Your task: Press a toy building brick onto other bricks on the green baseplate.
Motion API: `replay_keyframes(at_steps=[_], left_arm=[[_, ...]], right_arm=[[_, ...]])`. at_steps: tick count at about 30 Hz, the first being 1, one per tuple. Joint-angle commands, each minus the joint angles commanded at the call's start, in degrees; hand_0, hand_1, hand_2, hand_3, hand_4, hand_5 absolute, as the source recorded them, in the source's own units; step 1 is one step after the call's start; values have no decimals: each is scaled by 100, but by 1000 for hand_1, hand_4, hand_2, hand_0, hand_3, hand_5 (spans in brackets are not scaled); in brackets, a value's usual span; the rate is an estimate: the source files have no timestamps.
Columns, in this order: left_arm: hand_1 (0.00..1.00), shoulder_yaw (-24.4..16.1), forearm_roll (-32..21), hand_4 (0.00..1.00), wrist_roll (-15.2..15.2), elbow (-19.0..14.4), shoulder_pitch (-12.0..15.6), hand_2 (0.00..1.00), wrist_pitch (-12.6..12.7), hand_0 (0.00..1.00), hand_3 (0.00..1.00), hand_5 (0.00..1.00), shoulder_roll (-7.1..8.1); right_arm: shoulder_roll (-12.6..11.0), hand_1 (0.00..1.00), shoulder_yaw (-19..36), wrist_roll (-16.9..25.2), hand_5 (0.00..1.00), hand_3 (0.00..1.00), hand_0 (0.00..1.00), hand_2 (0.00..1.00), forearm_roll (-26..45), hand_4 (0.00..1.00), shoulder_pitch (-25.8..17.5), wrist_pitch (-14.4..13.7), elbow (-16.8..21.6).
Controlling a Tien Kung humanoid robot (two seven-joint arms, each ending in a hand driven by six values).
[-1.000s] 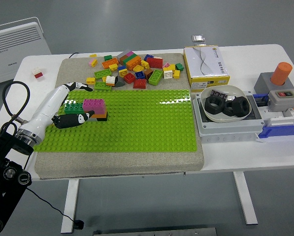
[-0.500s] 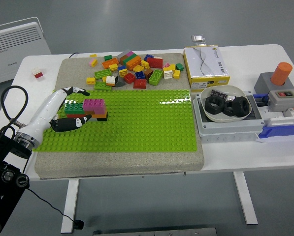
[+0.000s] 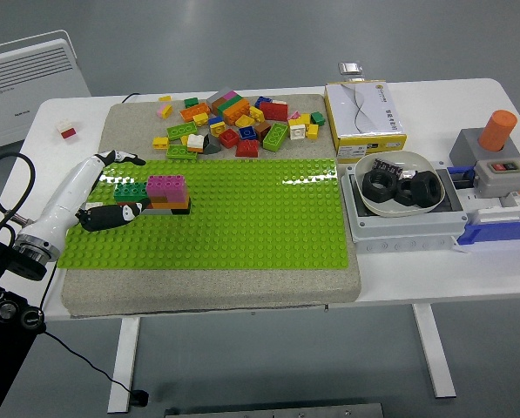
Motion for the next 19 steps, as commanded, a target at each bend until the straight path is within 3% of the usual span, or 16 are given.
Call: replay_keyframes(at_steps=[19], left_arm=[[829,-204,109,820,44,120,9,793,-50,890,690,131,25]], right_arm=[[0,691,66,9,998,797,712,747,-86,805,16,27,0]])
